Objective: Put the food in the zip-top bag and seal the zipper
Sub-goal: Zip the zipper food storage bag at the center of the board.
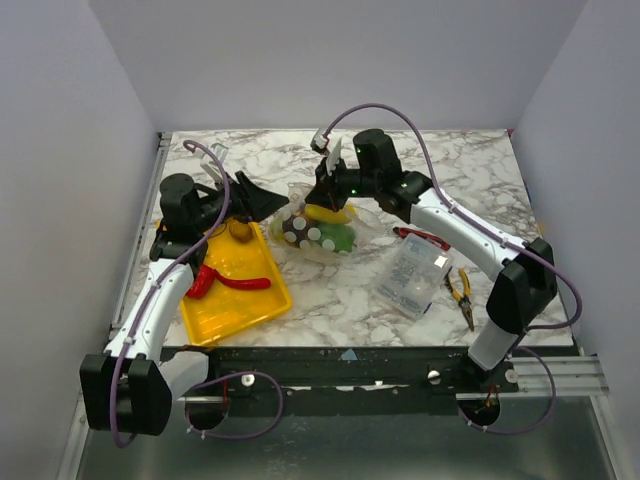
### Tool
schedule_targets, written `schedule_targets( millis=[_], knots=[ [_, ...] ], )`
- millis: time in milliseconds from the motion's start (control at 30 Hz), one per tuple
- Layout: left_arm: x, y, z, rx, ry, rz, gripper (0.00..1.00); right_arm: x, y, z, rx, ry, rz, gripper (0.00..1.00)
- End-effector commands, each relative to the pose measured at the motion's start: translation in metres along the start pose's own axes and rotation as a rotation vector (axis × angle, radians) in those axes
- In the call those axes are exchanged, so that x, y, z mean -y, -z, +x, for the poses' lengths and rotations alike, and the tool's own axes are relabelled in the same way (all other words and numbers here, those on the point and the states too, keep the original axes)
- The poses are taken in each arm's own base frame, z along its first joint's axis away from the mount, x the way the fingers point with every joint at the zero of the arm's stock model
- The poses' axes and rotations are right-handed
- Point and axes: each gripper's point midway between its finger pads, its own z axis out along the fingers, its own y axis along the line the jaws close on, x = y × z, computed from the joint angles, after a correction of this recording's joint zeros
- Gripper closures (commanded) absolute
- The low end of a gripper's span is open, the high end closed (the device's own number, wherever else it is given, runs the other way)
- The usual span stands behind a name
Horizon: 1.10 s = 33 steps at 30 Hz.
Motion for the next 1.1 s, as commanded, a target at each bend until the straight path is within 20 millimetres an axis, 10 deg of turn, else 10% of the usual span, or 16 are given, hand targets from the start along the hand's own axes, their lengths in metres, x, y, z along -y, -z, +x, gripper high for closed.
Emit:
schedule_targets(
  millis=[0, 833, 1067],
  knots=[
    [0.026, -0.006, 0.013, -0.056, -0.348, 0.360, 0.35, -0.018, 0.011, -0.008, -0.013, -0.090, -0.258, 1.00],
    [0.001, -0.036, 0.051, -0.025, -0.480, 0.437, 0.53, -0.039, 0.022, 0.012, -0.049, -0.182, -0.487, 1.00],
    [0.009, -0.040, 0.061, -0.085, -0.440, 0.495, 0.81, -0.039, 0.019, 0.017, -0.059, -0.191, -0.496, 1.00]
  ],
)
